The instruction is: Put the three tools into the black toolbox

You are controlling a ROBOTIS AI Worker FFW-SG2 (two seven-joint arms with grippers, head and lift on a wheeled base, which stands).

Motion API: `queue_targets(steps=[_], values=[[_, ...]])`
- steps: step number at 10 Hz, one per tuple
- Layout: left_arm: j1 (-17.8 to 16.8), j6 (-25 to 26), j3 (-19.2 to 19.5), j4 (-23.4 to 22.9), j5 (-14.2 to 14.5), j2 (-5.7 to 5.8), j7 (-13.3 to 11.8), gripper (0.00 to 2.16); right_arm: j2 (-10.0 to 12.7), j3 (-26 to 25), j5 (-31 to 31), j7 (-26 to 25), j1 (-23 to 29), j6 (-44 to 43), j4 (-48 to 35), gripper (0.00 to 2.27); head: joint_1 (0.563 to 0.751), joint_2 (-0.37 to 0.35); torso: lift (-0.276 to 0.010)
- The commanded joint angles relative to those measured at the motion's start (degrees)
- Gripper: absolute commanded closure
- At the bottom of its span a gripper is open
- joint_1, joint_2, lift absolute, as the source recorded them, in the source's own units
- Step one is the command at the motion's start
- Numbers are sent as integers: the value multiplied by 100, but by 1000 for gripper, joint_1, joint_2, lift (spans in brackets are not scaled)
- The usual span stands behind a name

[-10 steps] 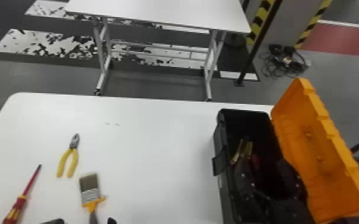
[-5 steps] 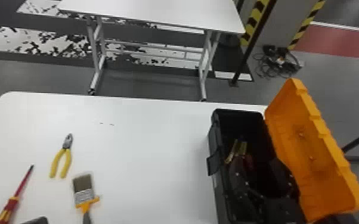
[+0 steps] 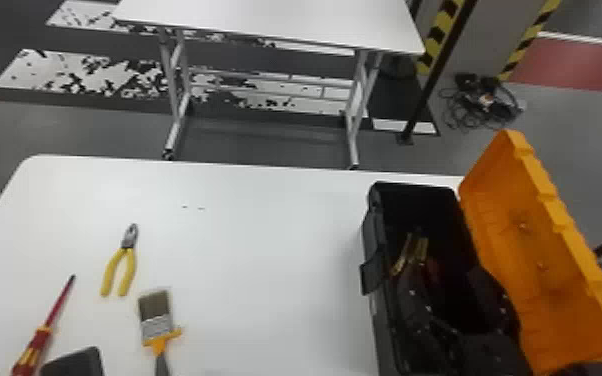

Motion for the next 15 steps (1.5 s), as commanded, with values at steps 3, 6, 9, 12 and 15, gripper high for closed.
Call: queue_targets(steps=[3,6,9,12,15], values=[[-176,147,8,117,7,-85,18,151,-57,8,-43,-4,-26,0,4,103,695,-138,-51],[-361,463,43,257,51,-138,27,167,-83,-1,-96,-4,-44,-18,30,103,695,-146,-51],[-528,762,140,336,156,-217,27,194,-92,-1,-114,-4,-53,-18,57,103,695,-148,-51],[-792,1359,166,380,174,-305,247,194,-101,-1,-122,-4,-53,-35,57,103,695,-152,-51],[-879,1518,175,477,200,-305,256,215,-118,-1,-149,-4,-26,-176,48,103,695,-159,-51]])
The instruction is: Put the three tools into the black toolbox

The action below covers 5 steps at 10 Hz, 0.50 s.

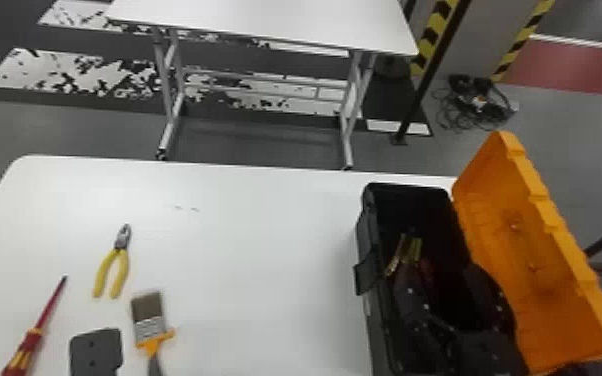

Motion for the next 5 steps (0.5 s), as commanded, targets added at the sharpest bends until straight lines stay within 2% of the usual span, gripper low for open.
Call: queue_targets(steps=[1,2,3,4,5], values=[[-43,118,16,59,16,-9,-24,373,-11,0,-8,0,9,-28,-8,103,695,-161,-51],[-43,118,60,76,78,-9,-42,799,-11,0,1,0,18,-28,-8,103,695,-164,-51],[-43,118,77,85,96,-26,-42,1376,-11,0,1,0,18,-28,-17,103,695,-167,-51],[-43,118,104,120,96,-62,-50,1737,-11,0,1,0,18,-28,-8,103,695,-167,-51],[-43,118,112,129,104,-62,-59,1801,-11,0,1,0,27,-28,-8,103,695,-166,-51]])
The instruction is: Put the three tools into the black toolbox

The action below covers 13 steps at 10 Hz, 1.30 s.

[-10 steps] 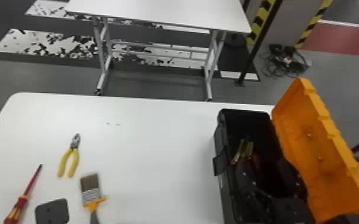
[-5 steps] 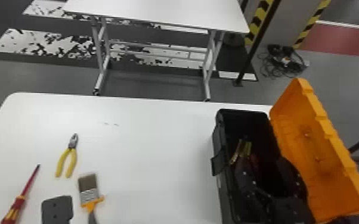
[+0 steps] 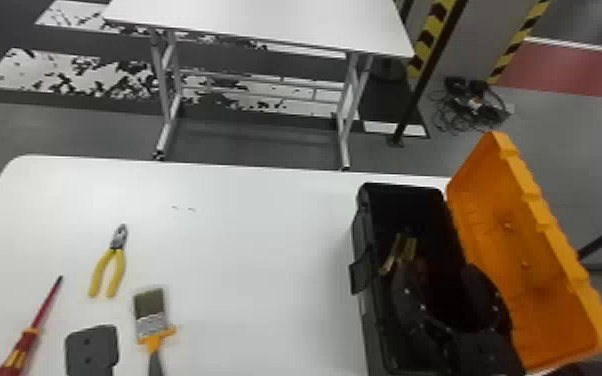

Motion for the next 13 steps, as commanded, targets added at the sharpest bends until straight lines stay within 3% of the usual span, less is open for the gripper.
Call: queue_targets(steps=[1,2,4,6,8,10,12,13], values=[[1,2,-4,20,2,-3,-9,1943,0,0,2,-1,4,0,6,103,695,-165,-51],[1,2,-4,20,2,-3,0,2061,0,0,-7,-1,4,0,6,103,695,-165,-51],[1,2,-30,-24,-60,-3,-18,2061,9,0,-16,-1,4,0,15,103,695,-167,-51],[27,-33,-276,-183,-543,15,-44,2061,9,18,-7,-1,-5,0,15,103,695,-168,-51],[63,-15,-505,-446,-772,41,17,2061,9,26,-7,-1,-5,0,15,103,695,-175,-51],[89,-15,-769,-631,-1229,67,61,2061,9,26,-16,-1,-14,0,33,103,695,-184,-51],[98,-209,-1199,-692,-1958,182,-35,2061,9,26,-33,-1,-31,18,50,103,695,-196,-51],[89,-455,-1366,-692,-2266,296,-238,2061,0,53,-42,8,-40,0,59,103,695,-203,-51]])
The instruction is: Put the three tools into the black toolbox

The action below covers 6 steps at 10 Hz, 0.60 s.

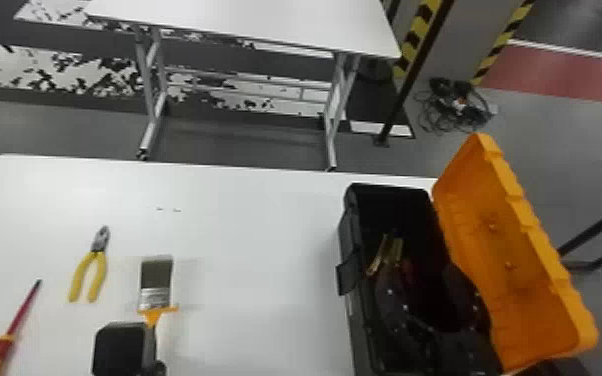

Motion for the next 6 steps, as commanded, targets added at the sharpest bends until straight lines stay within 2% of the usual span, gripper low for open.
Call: queue_targets(steps=[1,2,3,4,6], values=[[-6,-293,-187,24,-510,88,-293,2061,-2,33,12,0,-13,-3,0,103,695,-213,-51],[-6,-610,-258,76,-826,131,-539,2061,-20,42,39,0,-48,-3,-18,103,695,-218,-51],[-6,-1102,-328,147,-1028,298,-768,2057,-37,60,39,0,-66,15,-44,103,695,-221,-51],[-6,-1524,-328,270,-1195,351,-1119,2061,-46,77,30,0,-66,50,-71,103,695,-217,-51],[-6,-2227,-275,568,-1310,395,-1620,2057,-63,165,39,9,-145,314,-71,107,695,-219,-51]])
